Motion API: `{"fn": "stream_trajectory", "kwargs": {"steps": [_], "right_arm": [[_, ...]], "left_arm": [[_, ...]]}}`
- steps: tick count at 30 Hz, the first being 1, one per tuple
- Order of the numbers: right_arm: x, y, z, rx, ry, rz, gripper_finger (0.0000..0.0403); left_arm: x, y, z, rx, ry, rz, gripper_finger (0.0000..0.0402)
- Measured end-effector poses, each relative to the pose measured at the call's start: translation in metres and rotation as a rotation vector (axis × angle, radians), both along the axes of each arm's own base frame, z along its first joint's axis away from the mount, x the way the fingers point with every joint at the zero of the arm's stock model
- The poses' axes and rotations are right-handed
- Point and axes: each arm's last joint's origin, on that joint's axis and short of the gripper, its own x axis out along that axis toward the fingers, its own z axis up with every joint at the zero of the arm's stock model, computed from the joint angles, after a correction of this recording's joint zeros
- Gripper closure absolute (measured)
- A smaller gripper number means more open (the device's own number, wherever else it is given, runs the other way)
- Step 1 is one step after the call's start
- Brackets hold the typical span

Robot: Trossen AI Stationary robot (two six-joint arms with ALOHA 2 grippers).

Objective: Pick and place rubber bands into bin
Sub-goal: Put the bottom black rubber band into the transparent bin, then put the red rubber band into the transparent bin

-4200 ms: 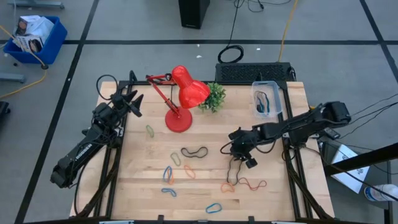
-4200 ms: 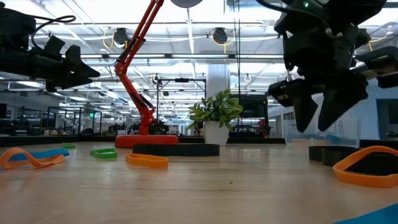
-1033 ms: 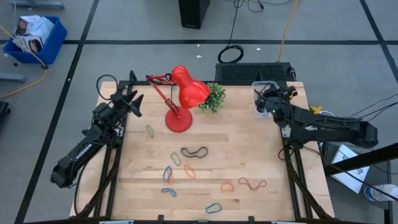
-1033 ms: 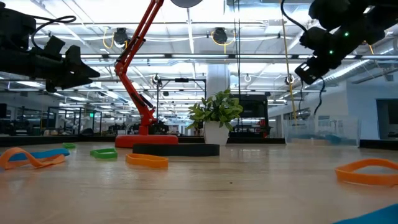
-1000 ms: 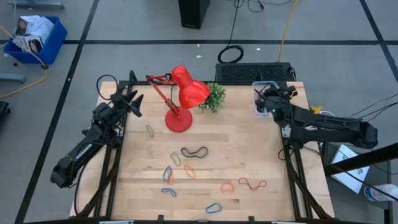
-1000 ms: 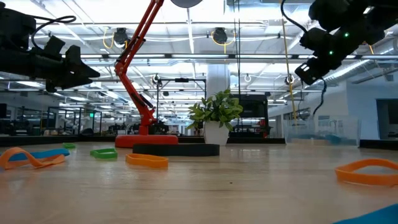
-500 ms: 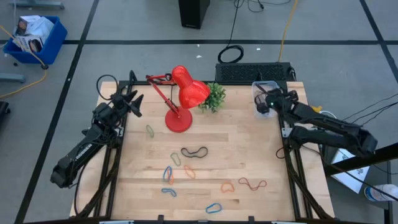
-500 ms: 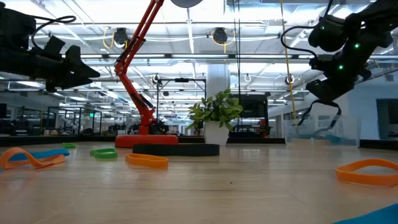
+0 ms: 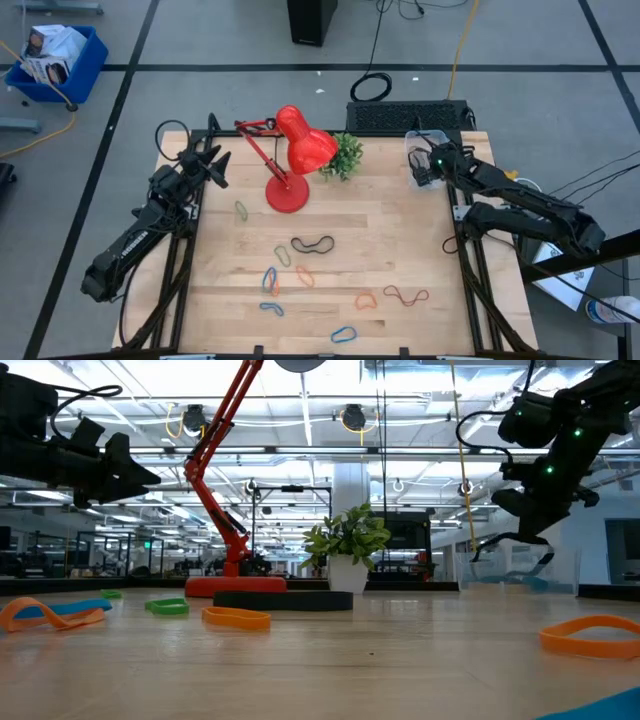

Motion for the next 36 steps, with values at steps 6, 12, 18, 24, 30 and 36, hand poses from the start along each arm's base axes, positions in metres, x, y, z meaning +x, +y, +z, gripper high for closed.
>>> {"fn": "stream_trajectory", "kwargs": {"steps": [6, 12, 18, 24, 30, 36], "right_arm": [[-0.001, 0.0, -0.011, 0.14, 0.012, -0.009, 0.0403], [0.002, -0.003, -0.016, 0.167, 0.043, -0.012, 0.0396], [0.005, -0.006, -0.015, 0.142, 0.017, -0.009, 0.0382], [0.005, -0.006, -0.014, 0.131, 0.029, 0.015, 0.0364], [0.006, -0.007, -0.014, 0.124, 0.049, 0.044, 0.0309], [0.008, -0.009, -0.011, 0.075, 0.051, 0.099, 0.0246]], "left_arm": [[0.0, 0.0, 0.0, -0.001, 0.0, 0.0, 0.0172], [0.0, 0.0, 0.0, 0.0, 0.0, 0.0, 0.0172], [0.0, 0.0, 0.0, 0.0, 0.0, 0.0, 0.0172], [0.0, 0.0, 0.0, 0.0, 0.0, 0.0, 0.0172], [0.0, 0.0, 0.0, 0.0, 0.0, 0.0, 0.0172], [0.0, 0.0, 0.0, 0.0, 0.0, 0.0, 0.0172]]}}
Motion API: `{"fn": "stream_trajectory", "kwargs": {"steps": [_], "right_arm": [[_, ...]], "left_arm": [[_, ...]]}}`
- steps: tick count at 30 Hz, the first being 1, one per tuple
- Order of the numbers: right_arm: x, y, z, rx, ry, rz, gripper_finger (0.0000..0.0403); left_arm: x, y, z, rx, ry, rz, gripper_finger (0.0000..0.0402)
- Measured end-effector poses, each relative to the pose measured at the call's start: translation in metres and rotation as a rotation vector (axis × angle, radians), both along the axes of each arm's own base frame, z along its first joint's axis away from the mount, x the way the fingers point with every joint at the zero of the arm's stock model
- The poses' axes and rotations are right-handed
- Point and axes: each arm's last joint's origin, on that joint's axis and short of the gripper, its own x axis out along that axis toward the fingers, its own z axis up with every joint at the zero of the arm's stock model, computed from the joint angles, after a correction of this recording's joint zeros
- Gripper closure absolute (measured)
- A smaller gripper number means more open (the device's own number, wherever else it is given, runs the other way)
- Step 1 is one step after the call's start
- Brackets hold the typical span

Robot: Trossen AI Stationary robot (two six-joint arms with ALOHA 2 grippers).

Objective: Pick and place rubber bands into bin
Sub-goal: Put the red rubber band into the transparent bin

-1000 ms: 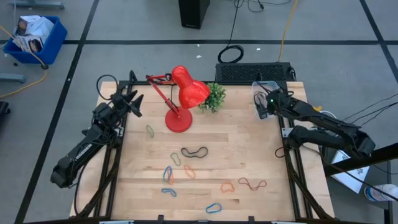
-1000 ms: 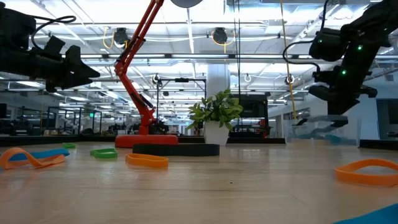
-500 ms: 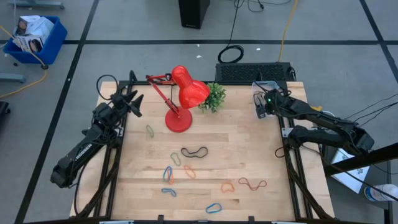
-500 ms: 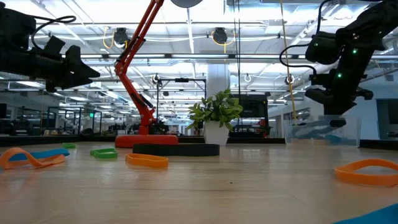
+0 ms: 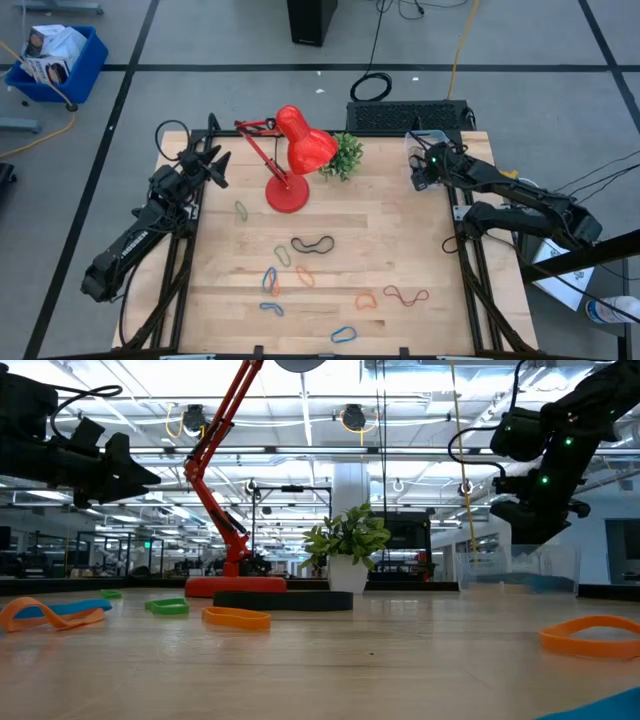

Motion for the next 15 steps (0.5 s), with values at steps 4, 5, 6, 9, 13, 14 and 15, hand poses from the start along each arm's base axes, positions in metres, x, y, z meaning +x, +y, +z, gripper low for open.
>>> {"fn": "stream_trajectory", "kwargs": {"steps": [4, 5, 6, 9, 13, 14, 15], "right_arm": [[0.005, 0.001, 0.006, 0.004, -0.067, 0.183, 0.0226], [0.007, 0.003, 0.007, 0.027, -0.115, 0.262, 0.0224], [0.009, 0.005, 0.009, 0.059, -0.172, 0.347, 0.0223], [0.019, 0.016, 0.014, 0.163, -0.361, 0.627, 0.0225], [0.033, 0.035, 0.02, 0.226, -0.484, 0.909, 0.0237], [0.037, 0.04, 0.021, 0.222, -0.495, 0.953, 0.024], [0.041, 0.044, 0.023, 0.211, -0.508, 0.994, 0.0243]], "left_arm": [[0.0, 0.0, 0.0, 0.0, 0.0, 0.0, 0.0172], [0.0, 0.0, 0.0, 0.0, 0.0, 0.0, 0.0172], [0.0, 0.0, 0.0, 0.0, 0.0, 0.0, 0.0172], [0.0, 0.0, 0.0, 0.0, 0.0, 0.0, 0.0172], [0.0, 0.0, 0.0, 0.0, 0.0, 0.0, 0.0172], [0.0, 0.0, 0.0, 0.0, 0.0, 0.0, 0.0172], [0.0, 0.0, 0.0, 0.0, 0.0, 0.0, 0.0172]]}}
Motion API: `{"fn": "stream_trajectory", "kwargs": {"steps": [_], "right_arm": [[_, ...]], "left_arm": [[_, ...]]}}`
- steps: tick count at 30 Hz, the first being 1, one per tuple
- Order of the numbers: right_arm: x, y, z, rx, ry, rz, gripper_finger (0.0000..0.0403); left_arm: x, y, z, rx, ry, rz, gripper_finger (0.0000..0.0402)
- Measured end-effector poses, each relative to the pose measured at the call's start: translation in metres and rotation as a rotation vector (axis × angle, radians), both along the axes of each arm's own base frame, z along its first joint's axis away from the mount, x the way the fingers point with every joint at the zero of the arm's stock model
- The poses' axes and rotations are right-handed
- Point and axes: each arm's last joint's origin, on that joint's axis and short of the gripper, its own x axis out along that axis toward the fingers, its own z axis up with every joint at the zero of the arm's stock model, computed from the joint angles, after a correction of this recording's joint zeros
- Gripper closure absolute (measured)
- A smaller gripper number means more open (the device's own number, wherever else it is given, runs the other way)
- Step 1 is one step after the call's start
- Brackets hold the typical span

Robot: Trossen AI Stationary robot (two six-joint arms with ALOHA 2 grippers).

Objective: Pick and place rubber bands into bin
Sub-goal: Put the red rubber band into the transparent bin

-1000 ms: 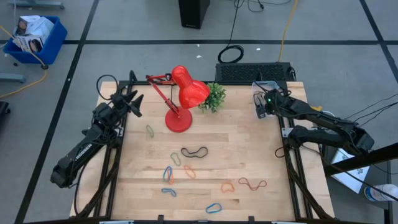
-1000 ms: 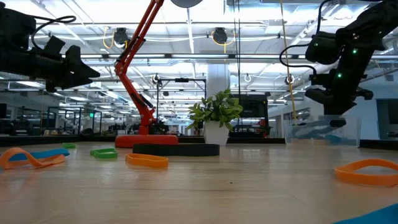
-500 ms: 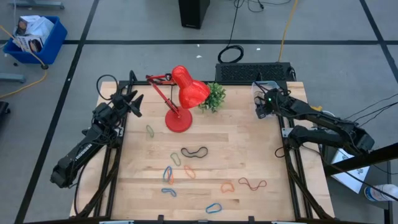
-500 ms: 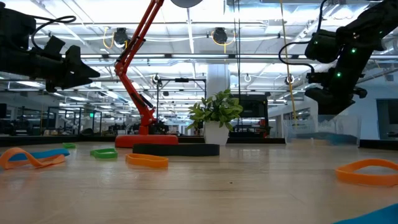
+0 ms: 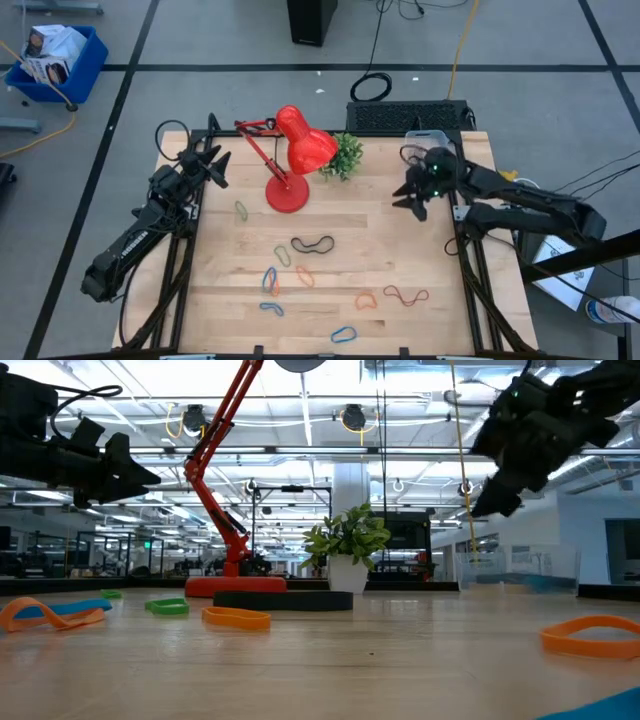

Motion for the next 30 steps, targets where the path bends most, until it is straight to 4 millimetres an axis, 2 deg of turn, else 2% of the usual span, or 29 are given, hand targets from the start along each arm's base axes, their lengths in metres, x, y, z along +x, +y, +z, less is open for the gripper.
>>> {"fn": "stream_trajectory", "kwargs": {"steps": [7, 11, 19, 25, 30], "right_arm": [[0.024, 0.032, 0.015, -0.183, -0.169, 0.15, 0.026], [0.029, 0.051, 0.016, -0.303, -0.169, 0.168, 0.0266], [0.038, 0.095, 0.015, -0.433, -0.196, 0.224, 0.0278], [0.048, 0.119, 0.014, -0.576, -0.097, 0.249, 0.029], [0.062, 0.133, 0.019, -0.535, -0.004, 0.275, 0.0298]], "left_arm": [[0.0, 0.0, 0.0, 0.0, 0.0, 0.0, 0.0172], [0.0, 0.0, 0.0, 0.0, 0.0, 0.0, 0.0172], [0.0, 0.0, 0.0, 0.0, 0.0, 0.0, 0.0172], [0.0, 0.0, 0.0, -0.01, -0.009, -0.001, 0.0172], [0.0, 0.0, 0.0, -0.012, -0.007, -0.001, 0.0172]]}}
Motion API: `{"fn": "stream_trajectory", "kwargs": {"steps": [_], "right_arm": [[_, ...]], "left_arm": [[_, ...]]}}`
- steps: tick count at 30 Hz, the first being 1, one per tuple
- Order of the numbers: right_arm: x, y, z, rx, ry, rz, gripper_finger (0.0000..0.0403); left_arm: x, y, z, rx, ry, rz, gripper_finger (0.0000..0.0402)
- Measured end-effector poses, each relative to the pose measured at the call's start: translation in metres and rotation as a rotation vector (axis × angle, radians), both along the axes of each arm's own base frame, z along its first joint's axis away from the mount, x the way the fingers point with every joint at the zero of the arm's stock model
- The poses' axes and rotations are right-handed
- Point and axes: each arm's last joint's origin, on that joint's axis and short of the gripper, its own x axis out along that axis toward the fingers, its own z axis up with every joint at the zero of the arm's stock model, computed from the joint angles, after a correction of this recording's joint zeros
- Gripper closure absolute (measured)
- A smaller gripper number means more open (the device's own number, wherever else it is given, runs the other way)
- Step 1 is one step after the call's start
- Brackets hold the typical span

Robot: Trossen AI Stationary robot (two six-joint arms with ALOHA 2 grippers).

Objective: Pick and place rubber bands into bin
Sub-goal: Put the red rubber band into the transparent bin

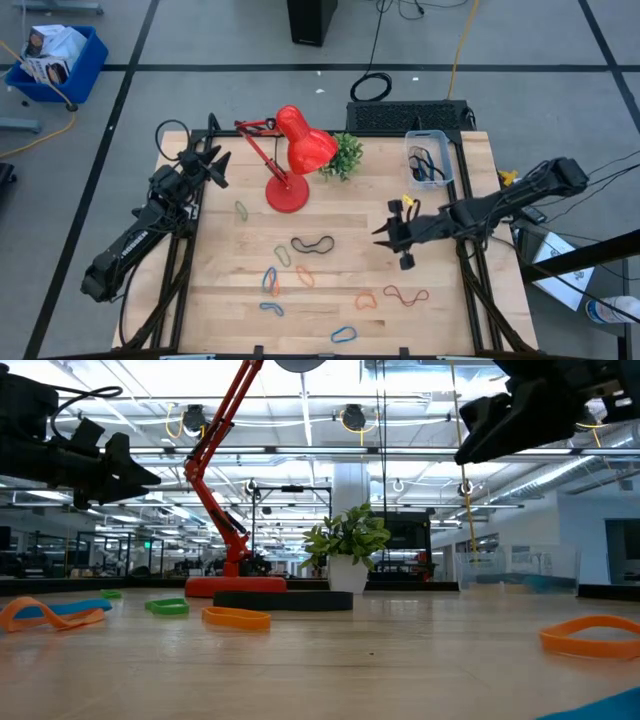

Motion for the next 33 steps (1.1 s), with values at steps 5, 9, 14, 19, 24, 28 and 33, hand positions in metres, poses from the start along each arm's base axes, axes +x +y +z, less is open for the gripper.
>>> {"fn": "stream_trajectory", "kwargs": {"steps": [5, 9, 14, 19, 24, 28, 33], "right_arm": [[0.008, 0.009, -0.008, 0.041, 0.149, -0.056, 0.031], [0.012, 0.018, -0.016, 0.158, 0.254, -0.152, 0.032], [0.012, 0.03, -0.021, 0.446, 0.357, -0.222, 0.0331], [0.009, 0.035, -0.021, 0.579, 0.401, -0.299, 0.0346], [0.01, 0.036, -0.02, 0.628, 0.389, -0.331, 0.0355], [0.01, 0.036, -0.02, 0.628, 0.392, -0.333, 0.0352], [0.01, 0.036, -0.02, 0.609, 0.389, -0.312, 0.0327]], "left_arm": [[0.0, 0.0, 0.0, -0.001, 0.004, 0.0, 0.0172], [0.0, 0.0, 0.0, -0.001, 0.004, 0.0, 0.0172], [0.0, 0.0, 0.0, 0.0, 0.005, 0.001, 0.0172], [0.0, 0.0, 0.0, 0.0, 0.005, 0.0, 0.0172], [0.0, 0.0, 0.0, -0.001, 0.004, 0.0, 0.0172], [0.0, 0.0, 0.0, -0.001, 0.003, 0.0, 0.0172], [0.0, 0.0, 0.0, -0.001, 0.003, -0.001, 0.0172]]}}
